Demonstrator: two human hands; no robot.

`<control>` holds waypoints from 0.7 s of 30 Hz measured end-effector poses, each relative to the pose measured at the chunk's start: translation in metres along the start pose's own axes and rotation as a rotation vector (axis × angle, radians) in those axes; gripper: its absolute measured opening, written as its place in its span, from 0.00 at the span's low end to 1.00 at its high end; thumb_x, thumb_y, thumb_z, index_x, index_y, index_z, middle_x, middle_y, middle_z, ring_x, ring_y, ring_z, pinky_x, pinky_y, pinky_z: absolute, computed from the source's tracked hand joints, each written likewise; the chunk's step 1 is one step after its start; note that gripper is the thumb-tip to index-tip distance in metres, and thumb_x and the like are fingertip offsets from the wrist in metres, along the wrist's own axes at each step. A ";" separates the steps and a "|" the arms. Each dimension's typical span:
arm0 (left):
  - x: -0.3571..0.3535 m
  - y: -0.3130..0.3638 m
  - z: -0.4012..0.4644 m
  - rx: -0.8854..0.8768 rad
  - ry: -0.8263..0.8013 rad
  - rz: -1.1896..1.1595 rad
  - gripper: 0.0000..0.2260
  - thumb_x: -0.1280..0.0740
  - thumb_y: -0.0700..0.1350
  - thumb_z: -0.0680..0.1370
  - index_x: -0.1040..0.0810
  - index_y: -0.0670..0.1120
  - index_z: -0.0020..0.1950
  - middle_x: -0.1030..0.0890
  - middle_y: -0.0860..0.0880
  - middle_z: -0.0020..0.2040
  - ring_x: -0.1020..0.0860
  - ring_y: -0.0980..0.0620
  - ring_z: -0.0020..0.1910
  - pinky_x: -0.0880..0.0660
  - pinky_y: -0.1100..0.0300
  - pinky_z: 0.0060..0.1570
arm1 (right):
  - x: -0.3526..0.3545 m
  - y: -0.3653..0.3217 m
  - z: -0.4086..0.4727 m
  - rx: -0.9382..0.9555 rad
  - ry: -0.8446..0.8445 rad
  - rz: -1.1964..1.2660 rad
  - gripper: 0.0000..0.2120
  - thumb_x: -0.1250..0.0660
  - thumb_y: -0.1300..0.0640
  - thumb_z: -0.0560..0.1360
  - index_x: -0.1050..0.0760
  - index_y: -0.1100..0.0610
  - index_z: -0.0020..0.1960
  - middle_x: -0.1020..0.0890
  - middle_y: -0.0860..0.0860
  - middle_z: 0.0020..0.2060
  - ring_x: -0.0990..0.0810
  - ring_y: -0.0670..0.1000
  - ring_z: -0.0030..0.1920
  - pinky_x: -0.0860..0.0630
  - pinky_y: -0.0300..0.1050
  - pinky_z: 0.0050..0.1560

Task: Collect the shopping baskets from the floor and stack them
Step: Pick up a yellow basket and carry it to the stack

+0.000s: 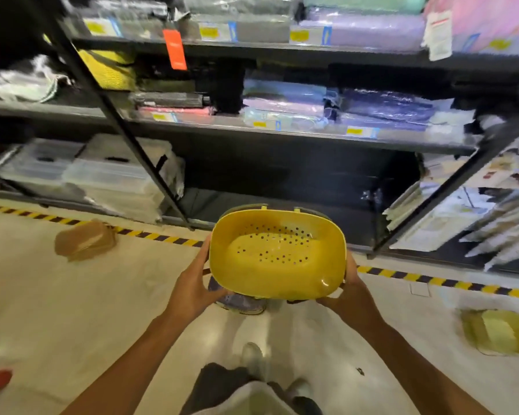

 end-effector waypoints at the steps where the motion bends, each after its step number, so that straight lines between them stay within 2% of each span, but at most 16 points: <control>1: 0.006 -0.010 -0.004 0.029 0.014 0.013 0.57 0.18 0.60 0.63 0.53 0.64 0.81 0.34 0.65 0.76 0.28 0.62 0.69 0.25 0.65 0.62 | -0.010 -0.005 0.010 0.015 -0.033 0.010 0.44 0.19 0.63 0.66 0.39 0.39 0.72 0.24 0.34 0.61 0.22 0.36 0.60 0.22 0.33 0.57; 2: 0.011 -0.021 -0.007 0.060 0.022 0.008 0.58 0.18 0.60 0.62 0.54 0.64 0.81 0.33 0.63 0.76 0.27 0.59 0.69 0.25 0.63 0.63 | -0.021 -0.009 0.019 0.027 -0.061 0.027 0.41 0.21 0.66 0.68 0.36 0.40 0.71 0.22 0.34 0.61 0.21 0.38 0.60 0.21 0.36 0.57; 4: 0.021 -0.042 -0.012 0.098 0.034 -0.021 0.58 0.19 0.63 0.62 0.53 0.63 0.81 0.33 0.64 0.76 0.28 0.62 0.69 0.26 0.69 0.61 | -0.043 -0.015 0.034 0.046 -0.102 0.020 0.41 0.22 0.66 0.69 0.36 0.43 0.73 0.23 0.34 0.63 0.22 0.39 0.62 0.21 0.35 0.55; 6: 0.030 -0.065 -0.011 0.146 0.034 -0.070 0.57 0.21 0.67 0.62 0.52 0.62 0.81 0.35 0.70 0.74 0.31 0.70 0.68 0.30 0.76 0.60 | -0.065 -0.015 0.052 -0.022 -0.163 0.039 0.50 0.19 0.56 0.67 0.46 0.46 0.79 0.28 0.37 0.70 0.25 0.41 0.66 0.22 0.38 0.58; 8: 0.035 -0.094 -0.004 0.200 0.041 -0.124 0.56 0.20 0.65 0.62 0.52 0.62 0.81 0.37 0.76 0.72 0.33 0.76 0.67 0.32 0.80 0.58 | -0.088 -0.005 0.070 -0.066 -0.203 0.042 0.59 0.18 0.50 0.64 0.56 0.46 0.81 0.34 0.34 0.73 0.29 0.38 0.69 0.24 0.33 0.58; 10: 0.035 -0.130 0.009 0.235 0.005 -0.150 0.53 0.19 0.58 0.64 0.50 0.67 0.79 0.37 0.79 0.69 0.31 0.70 0.68 0.26 0.76 0.55 | -0.115 0.016 0.087 -0.153 -0.252 0.075 0.58 0.19 0.51 0.66 0.58 0.36 0.79 0.35 0.23 0.67 0.29 0.35 0.67 0.23 0.28 0.49; 11: 0.033 -0.146 0.019 0.246 -0.025 -0.180 0.52 0.19 0.56 0.65 0.49 0.70 0.78 0.36 0.80 0.68 0.30 0.64 0.69 0.21 0.68 0.53 | -0.128 0.026 0.095 -0.191 -0.267 0.084 0.56 0.19 0.51 0.67 0.57 0.32 0.77 0.34 0.20 0.64 0.28 0.34 0.66 0.22 0.28 0.45; 12: 0.031 -0.163 0.029 0.263 -0.068 -0.205 0.51 0.19 0.55 0.65 0.48 0.71 0.77 0.36 0.79 0.67 0.30 0.62 0.69 0.19 0.61 0.53 | -0.142 0.033 0.102 -0.246 -0.269 0.093 0.58 0.18 0.49 0.65 0.57 0.31 0.77 0.35 0.18 0.63 0.29 0.31 0.65 0.23 0.27 0.44; 13: 0.030 -0.178 0.039 0.285 -0.090 -0.218 0.52 0.19 0.56 0.64 0.48 0.72 0.77 0.36 0.79 0.68 0.30 0.64 0.69 0.19 0.62 0.54 | -0.155 0.039 0.109 -0.274 -0.282 0.062 0.61 0.17 0.47 0.62 0.58 0.33 0.78 0.36 0.18 0.64 0.30 0.28 0.64 0.24 0.25 0.45; 15: 0.027 -0.211 0.065 0.320 -0.124 -0.232 0.55 0.18 0.57 0.63 0.52 0.71 0.78 0.37 0.82 0.67 0.31 0.76 0.63 0.28 0.79 0.52 | -0.183 0.059 0.125 -0.329 -0.297 0.054 0.64 0.17 0.45 0.58 0.60 0.36 0.78 0.38 0.19 0.66 0.31 0.27 0.63 0.26 0.23 0.47; 17: 0.019 -0.244 0.093 0.300 -0.161 -0.196 0.58 0.18 0.59 0.62 0.55 0.68 0.79 0.40 0.85 0.64 0.33 0.83 0.58 0.33 0.86 0.48 | -0.208 0.086 0.139 -0.373 -0.278 0.052 0.65 0.17 0.47 0.58 0.60 0.34 0.78 0.38 0.19 0.66 0.29 0.29 0.63 0.25 0.27 0.50; 19: 0.007 -0.276 0.117 0.322 -0.201 -0.212 0.58 0.19 0.61 0.61 0.55 0.66 0.80 0.41 0.86 0.64 0.33 0.83 0.57 0.33 0.83 0.51 | -0.230 0.118 0.150 -0.400 -0.272 0.079 0.65 0.16 0.51 0.59 0.59 0.34 0.78 0.36 0.20 0.66 0.27 0.36 0.64 0.22 0.38 0.54; 21: -0.014 -0.305 0.135 0.325 -0.274 -0.218 0.57 0.19 0.60 0.63 0.53 0.64 0.80 0.39 0.83 0.66 0.31 0.80 0.59 0.29 0.79 0.54 | -0.251 0.144 0.156 -0.383 -0.300 0.047 0.62 0.17 0.58 0.61 0.56 0.33 0.77 0.33 0.22 0.65 0.24 0.41 0.64 0.20 0.46 0.53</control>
Point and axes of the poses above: each hand's wrist, its own z-axis towards the middle knuckle, its own x-axis out of the back of the hand, y = z × x, the point moved 6 cm from there along z, towards the middle knuckle
